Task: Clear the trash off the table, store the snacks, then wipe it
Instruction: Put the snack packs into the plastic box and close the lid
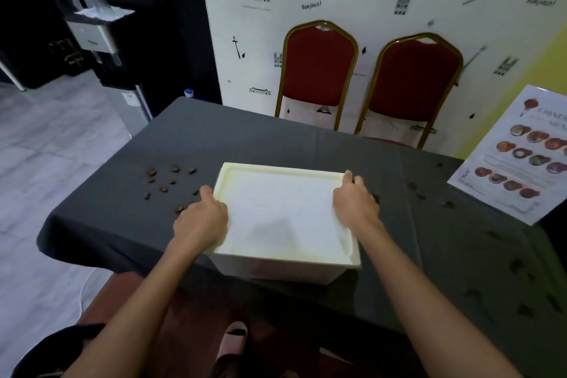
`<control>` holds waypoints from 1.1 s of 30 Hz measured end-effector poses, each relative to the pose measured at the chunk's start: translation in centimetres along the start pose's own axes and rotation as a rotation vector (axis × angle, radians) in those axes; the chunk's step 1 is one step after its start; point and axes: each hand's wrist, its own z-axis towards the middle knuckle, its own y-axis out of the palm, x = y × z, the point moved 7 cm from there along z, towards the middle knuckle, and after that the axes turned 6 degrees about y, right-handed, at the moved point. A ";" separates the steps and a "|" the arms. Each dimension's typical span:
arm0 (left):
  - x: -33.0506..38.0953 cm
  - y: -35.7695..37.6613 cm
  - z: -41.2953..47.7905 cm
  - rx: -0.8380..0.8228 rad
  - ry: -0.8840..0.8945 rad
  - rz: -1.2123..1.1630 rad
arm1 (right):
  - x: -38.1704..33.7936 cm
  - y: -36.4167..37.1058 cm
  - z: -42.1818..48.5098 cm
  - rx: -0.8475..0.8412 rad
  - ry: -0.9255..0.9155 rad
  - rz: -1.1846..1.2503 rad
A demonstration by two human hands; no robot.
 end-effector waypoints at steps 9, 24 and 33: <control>6.6 0.7 4.4 0.021 0.379 0.190 | -4.2 1.3 -0.3 0.073 -0.392 -0.212; 1.0 0.9 1.9 -0.040 0.148 -0.281 | 1.3 1.0 -1.3 -0.015 0.072 0.574; 0.1 -1.9 2.7 0.034 0.128 -0.091 | 2.7 1.3 0.2 -0.111 0.072 0.434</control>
